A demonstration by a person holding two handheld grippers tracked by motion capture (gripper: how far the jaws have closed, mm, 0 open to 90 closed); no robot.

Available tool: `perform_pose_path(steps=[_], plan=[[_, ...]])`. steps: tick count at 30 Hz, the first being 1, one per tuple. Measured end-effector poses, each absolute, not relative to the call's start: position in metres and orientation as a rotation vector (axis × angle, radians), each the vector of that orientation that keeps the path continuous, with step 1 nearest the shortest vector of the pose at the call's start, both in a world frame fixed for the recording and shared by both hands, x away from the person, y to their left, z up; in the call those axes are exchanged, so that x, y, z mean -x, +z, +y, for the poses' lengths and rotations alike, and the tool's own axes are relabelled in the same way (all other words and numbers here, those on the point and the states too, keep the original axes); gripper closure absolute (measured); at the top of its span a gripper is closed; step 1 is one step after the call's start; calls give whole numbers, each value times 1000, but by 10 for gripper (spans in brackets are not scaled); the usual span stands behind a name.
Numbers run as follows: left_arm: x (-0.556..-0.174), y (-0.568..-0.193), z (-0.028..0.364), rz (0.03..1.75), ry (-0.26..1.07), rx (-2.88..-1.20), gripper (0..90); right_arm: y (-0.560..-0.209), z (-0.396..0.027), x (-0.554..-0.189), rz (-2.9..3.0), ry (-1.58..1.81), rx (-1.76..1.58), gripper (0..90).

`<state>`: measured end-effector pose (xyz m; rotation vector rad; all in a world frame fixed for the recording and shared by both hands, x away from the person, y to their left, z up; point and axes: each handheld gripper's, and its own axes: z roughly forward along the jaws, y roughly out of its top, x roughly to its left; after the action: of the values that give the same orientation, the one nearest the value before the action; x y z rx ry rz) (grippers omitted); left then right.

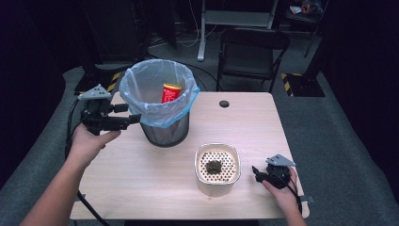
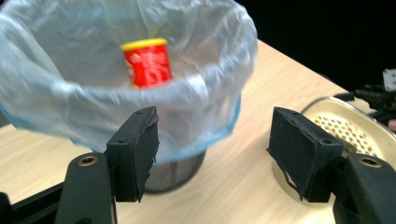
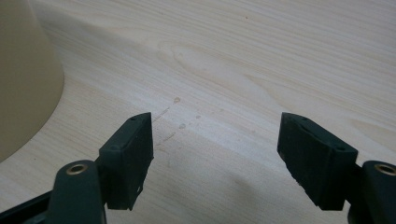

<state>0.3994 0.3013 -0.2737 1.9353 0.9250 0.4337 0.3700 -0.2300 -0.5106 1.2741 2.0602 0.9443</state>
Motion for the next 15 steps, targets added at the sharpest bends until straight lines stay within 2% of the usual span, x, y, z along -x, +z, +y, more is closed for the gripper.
perform_pose_path(steps=[15], plan=[[-381, -355, 307, 949, 400, -1929, 317, -511, -231, -370, 2056, 951, -1282, 266]])
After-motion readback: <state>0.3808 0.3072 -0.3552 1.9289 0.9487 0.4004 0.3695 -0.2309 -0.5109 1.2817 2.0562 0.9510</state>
